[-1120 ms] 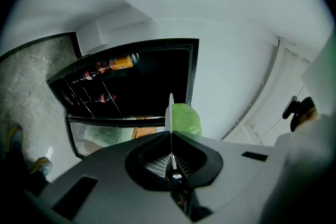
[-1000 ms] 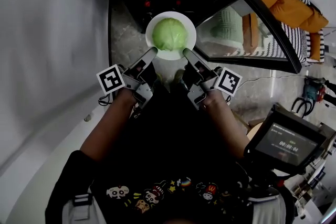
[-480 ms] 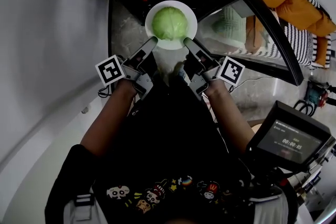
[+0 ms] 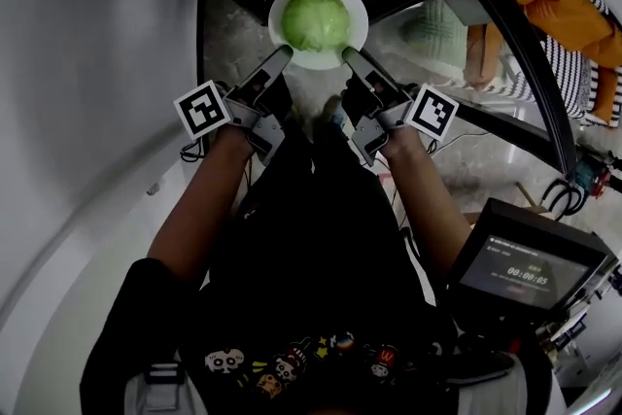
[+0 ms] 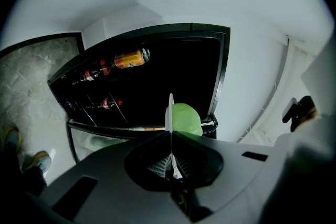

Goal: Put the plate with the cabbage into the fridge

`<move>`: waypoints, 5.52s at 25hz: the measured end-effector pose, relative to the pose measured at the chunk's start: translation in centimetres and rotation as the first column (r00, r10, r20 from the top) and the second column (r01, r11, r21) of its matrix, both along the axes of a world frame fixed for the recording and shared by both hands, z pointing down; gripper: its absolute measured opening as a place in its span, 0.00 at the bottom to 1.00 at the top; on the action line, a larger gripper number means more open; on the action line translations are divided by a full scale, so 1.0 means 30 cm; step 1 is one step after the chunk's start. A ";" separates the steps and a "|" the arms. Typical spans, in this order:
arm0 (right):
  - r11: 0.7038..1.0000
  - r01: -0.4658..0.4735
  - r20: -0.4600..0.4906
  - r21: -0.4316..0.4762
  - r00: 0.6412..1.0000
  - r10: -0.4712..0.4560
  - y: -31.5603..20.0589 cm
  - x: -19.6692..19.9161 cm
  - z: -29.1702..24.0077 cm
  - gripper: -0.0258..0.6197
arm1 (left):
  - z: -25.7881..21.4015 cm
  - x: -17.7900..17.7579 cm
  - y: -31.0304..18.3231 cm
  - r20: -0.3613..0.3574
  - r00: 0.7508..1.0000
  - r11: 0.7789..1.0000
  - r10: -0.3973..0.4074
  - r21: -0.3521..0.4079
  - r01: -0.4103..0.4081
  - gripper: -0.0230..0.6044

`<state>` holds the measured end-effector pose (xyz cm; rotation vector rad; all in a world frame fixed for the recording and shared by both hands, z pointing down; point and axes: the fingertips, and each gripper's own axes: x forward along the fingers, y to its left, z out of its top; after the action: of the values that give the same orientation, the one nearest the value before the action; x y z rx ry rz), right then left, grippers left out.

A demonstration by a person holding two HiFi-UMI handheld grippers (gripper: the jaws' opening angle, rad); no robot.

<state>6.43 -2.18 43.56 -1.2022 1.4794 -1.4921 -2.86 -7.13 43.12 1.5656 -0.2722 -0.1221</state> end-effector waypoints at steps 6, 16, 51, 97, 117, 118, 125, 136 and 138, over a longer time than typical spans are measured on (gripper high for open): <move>1.000 -0.011 0.011 0.020 1.000 0.010 -0.014 -0.007 -0.016 0.07 | -0.014 0.008 -0.007 -0.034 0.999 1.000 -0.011 0.005 0.011 0.05; 1.000 -0.030 0.043 0.006 0.999 0.030 -0.010 0.001 -0.001 0.07 | -0.004 0.010 -0.005 0.022 1.000 1.000 -0.018 -0.008 0.019 0.05; 0.999 -0.030 0.037 -0.018 0.999 0.031 -0.014 -0.007 -0.026 0.07 | -0.034 0.003 -0.008 0.024 0.999 0.999 -0.040 -0.009 0.041 0.05; 0.998 -0.057 -0.001 -0.033 0.998 0.057 -0.016 0.011 0.038 0.07 | 0.012 0.007 -0.013 0.022 0.992 0.993 -0.122 -0.003 0.122 0.06; 0.997 -0.073 -0.062 -0.035 0.996 0.071 0.015 0.038 0.038 0.07 | -0.011 -0.100 -0.023 0.196 0.976 0.966 -0.093 0.254 0.041 0.06; 0.997 -0.073 -0.086 -0.039 0.994 0.069 0.015 0.041 0.039 0.07 | -0.015 -0.107 -0.025 0.262 0.961 0.941 -0.086 0.337 -0.007 0.06; 0.999 -0.039 -0.495 -0.033 0.869 0.017 0.063 0.052 0.011 0.05 | -0.059 -0.058 0.066 0.540 0.827 0.577 -0.154 0.729 -0.369 0.05; 0.985 0.163 -0.986 -0.053 0.150 -0.078 0.082 -0.081 -0.043 0.05 | -0.030 -0.041 0.092 0.580 0.776 0.436 -0.246 0.781 -0.446 0.05; 0.986 0.161 -0.987 -0.054 0.143 -0.077 0.079 -0.088 -0.029 0.05 | -0.019 -0.043 0.088 0.583 0.773 0.437 -0.250 0.780 -0.448 0.05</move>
<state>3.80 0.20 42.70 -2.3069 2.4678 -0.4935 -4.16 -4.49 42.55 2.7243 -0.7322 0.4908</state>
